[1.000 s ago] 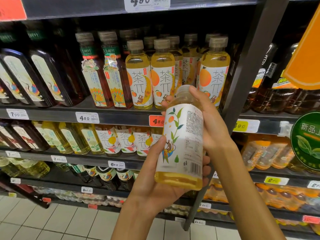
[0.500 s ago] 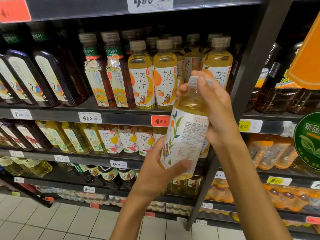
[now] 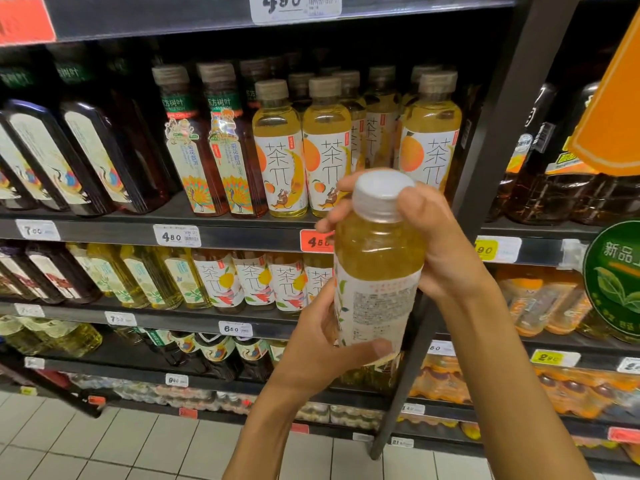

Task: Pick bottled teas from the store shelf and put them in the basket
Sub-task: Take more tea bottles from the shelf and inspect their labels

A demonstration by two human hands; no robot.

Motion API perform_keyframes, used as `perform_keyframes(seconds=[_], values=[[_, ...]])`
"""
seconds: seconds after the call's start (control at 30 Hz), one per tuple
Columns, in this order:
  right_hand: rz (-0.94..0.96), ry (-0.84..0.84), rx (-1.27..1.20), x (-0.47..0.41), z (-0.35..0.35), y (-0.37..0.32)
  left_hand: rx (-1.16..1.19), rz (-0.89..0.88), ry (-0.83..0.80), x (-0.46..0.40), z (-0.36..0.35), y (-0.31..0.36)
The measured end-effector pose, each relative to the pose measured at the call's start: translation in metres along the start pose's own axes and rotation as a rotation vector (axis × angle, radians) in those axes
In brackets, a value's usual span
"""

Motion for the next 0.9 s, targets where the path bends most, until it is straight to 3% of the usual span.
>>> perform_keyframes(seconds=[0.13,0.3,0.43,0.67,0.77,0.9], values=[[0.076,0.191,0.202,0.003,0.003,-0.005,0.039,0.014,0.131,-0.005,0.008,-0.013],[0.161,0.405,0.179,0.007,0.005,-0.003,-0.133,-0.035,0.235,-0.01,0.01,-0.009],[0.172,0.326,0.184,0.005,0.003,-0.006,-0.172,-0.085,0.294,-0.009,0.019,0.0],[0.04,0.034,0.048,-0.005,0.008,-0.004,-0.105,0.001,0.077,-0.002,0.014,0.0],[-0.006,0.152,0.084,-0.005,0.016,0.005,-0.052,0.04,0.046,-0.004,0.013,-0.003],[-0.03,0.394,0.12,-0.005,0.021,0.014,0.003,0.008,0.134,-0.007,0.017,0.003]])
Point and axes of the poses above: each hand's wrist, its own x-axis away from the middle knuckle, its own z-axis out of the back of the hand, y = z × x, the point moved 6 cm from there along -x, towards the middle knuckle, and after that the axes turned 8 degrees about -y, right-handed, at the moved point
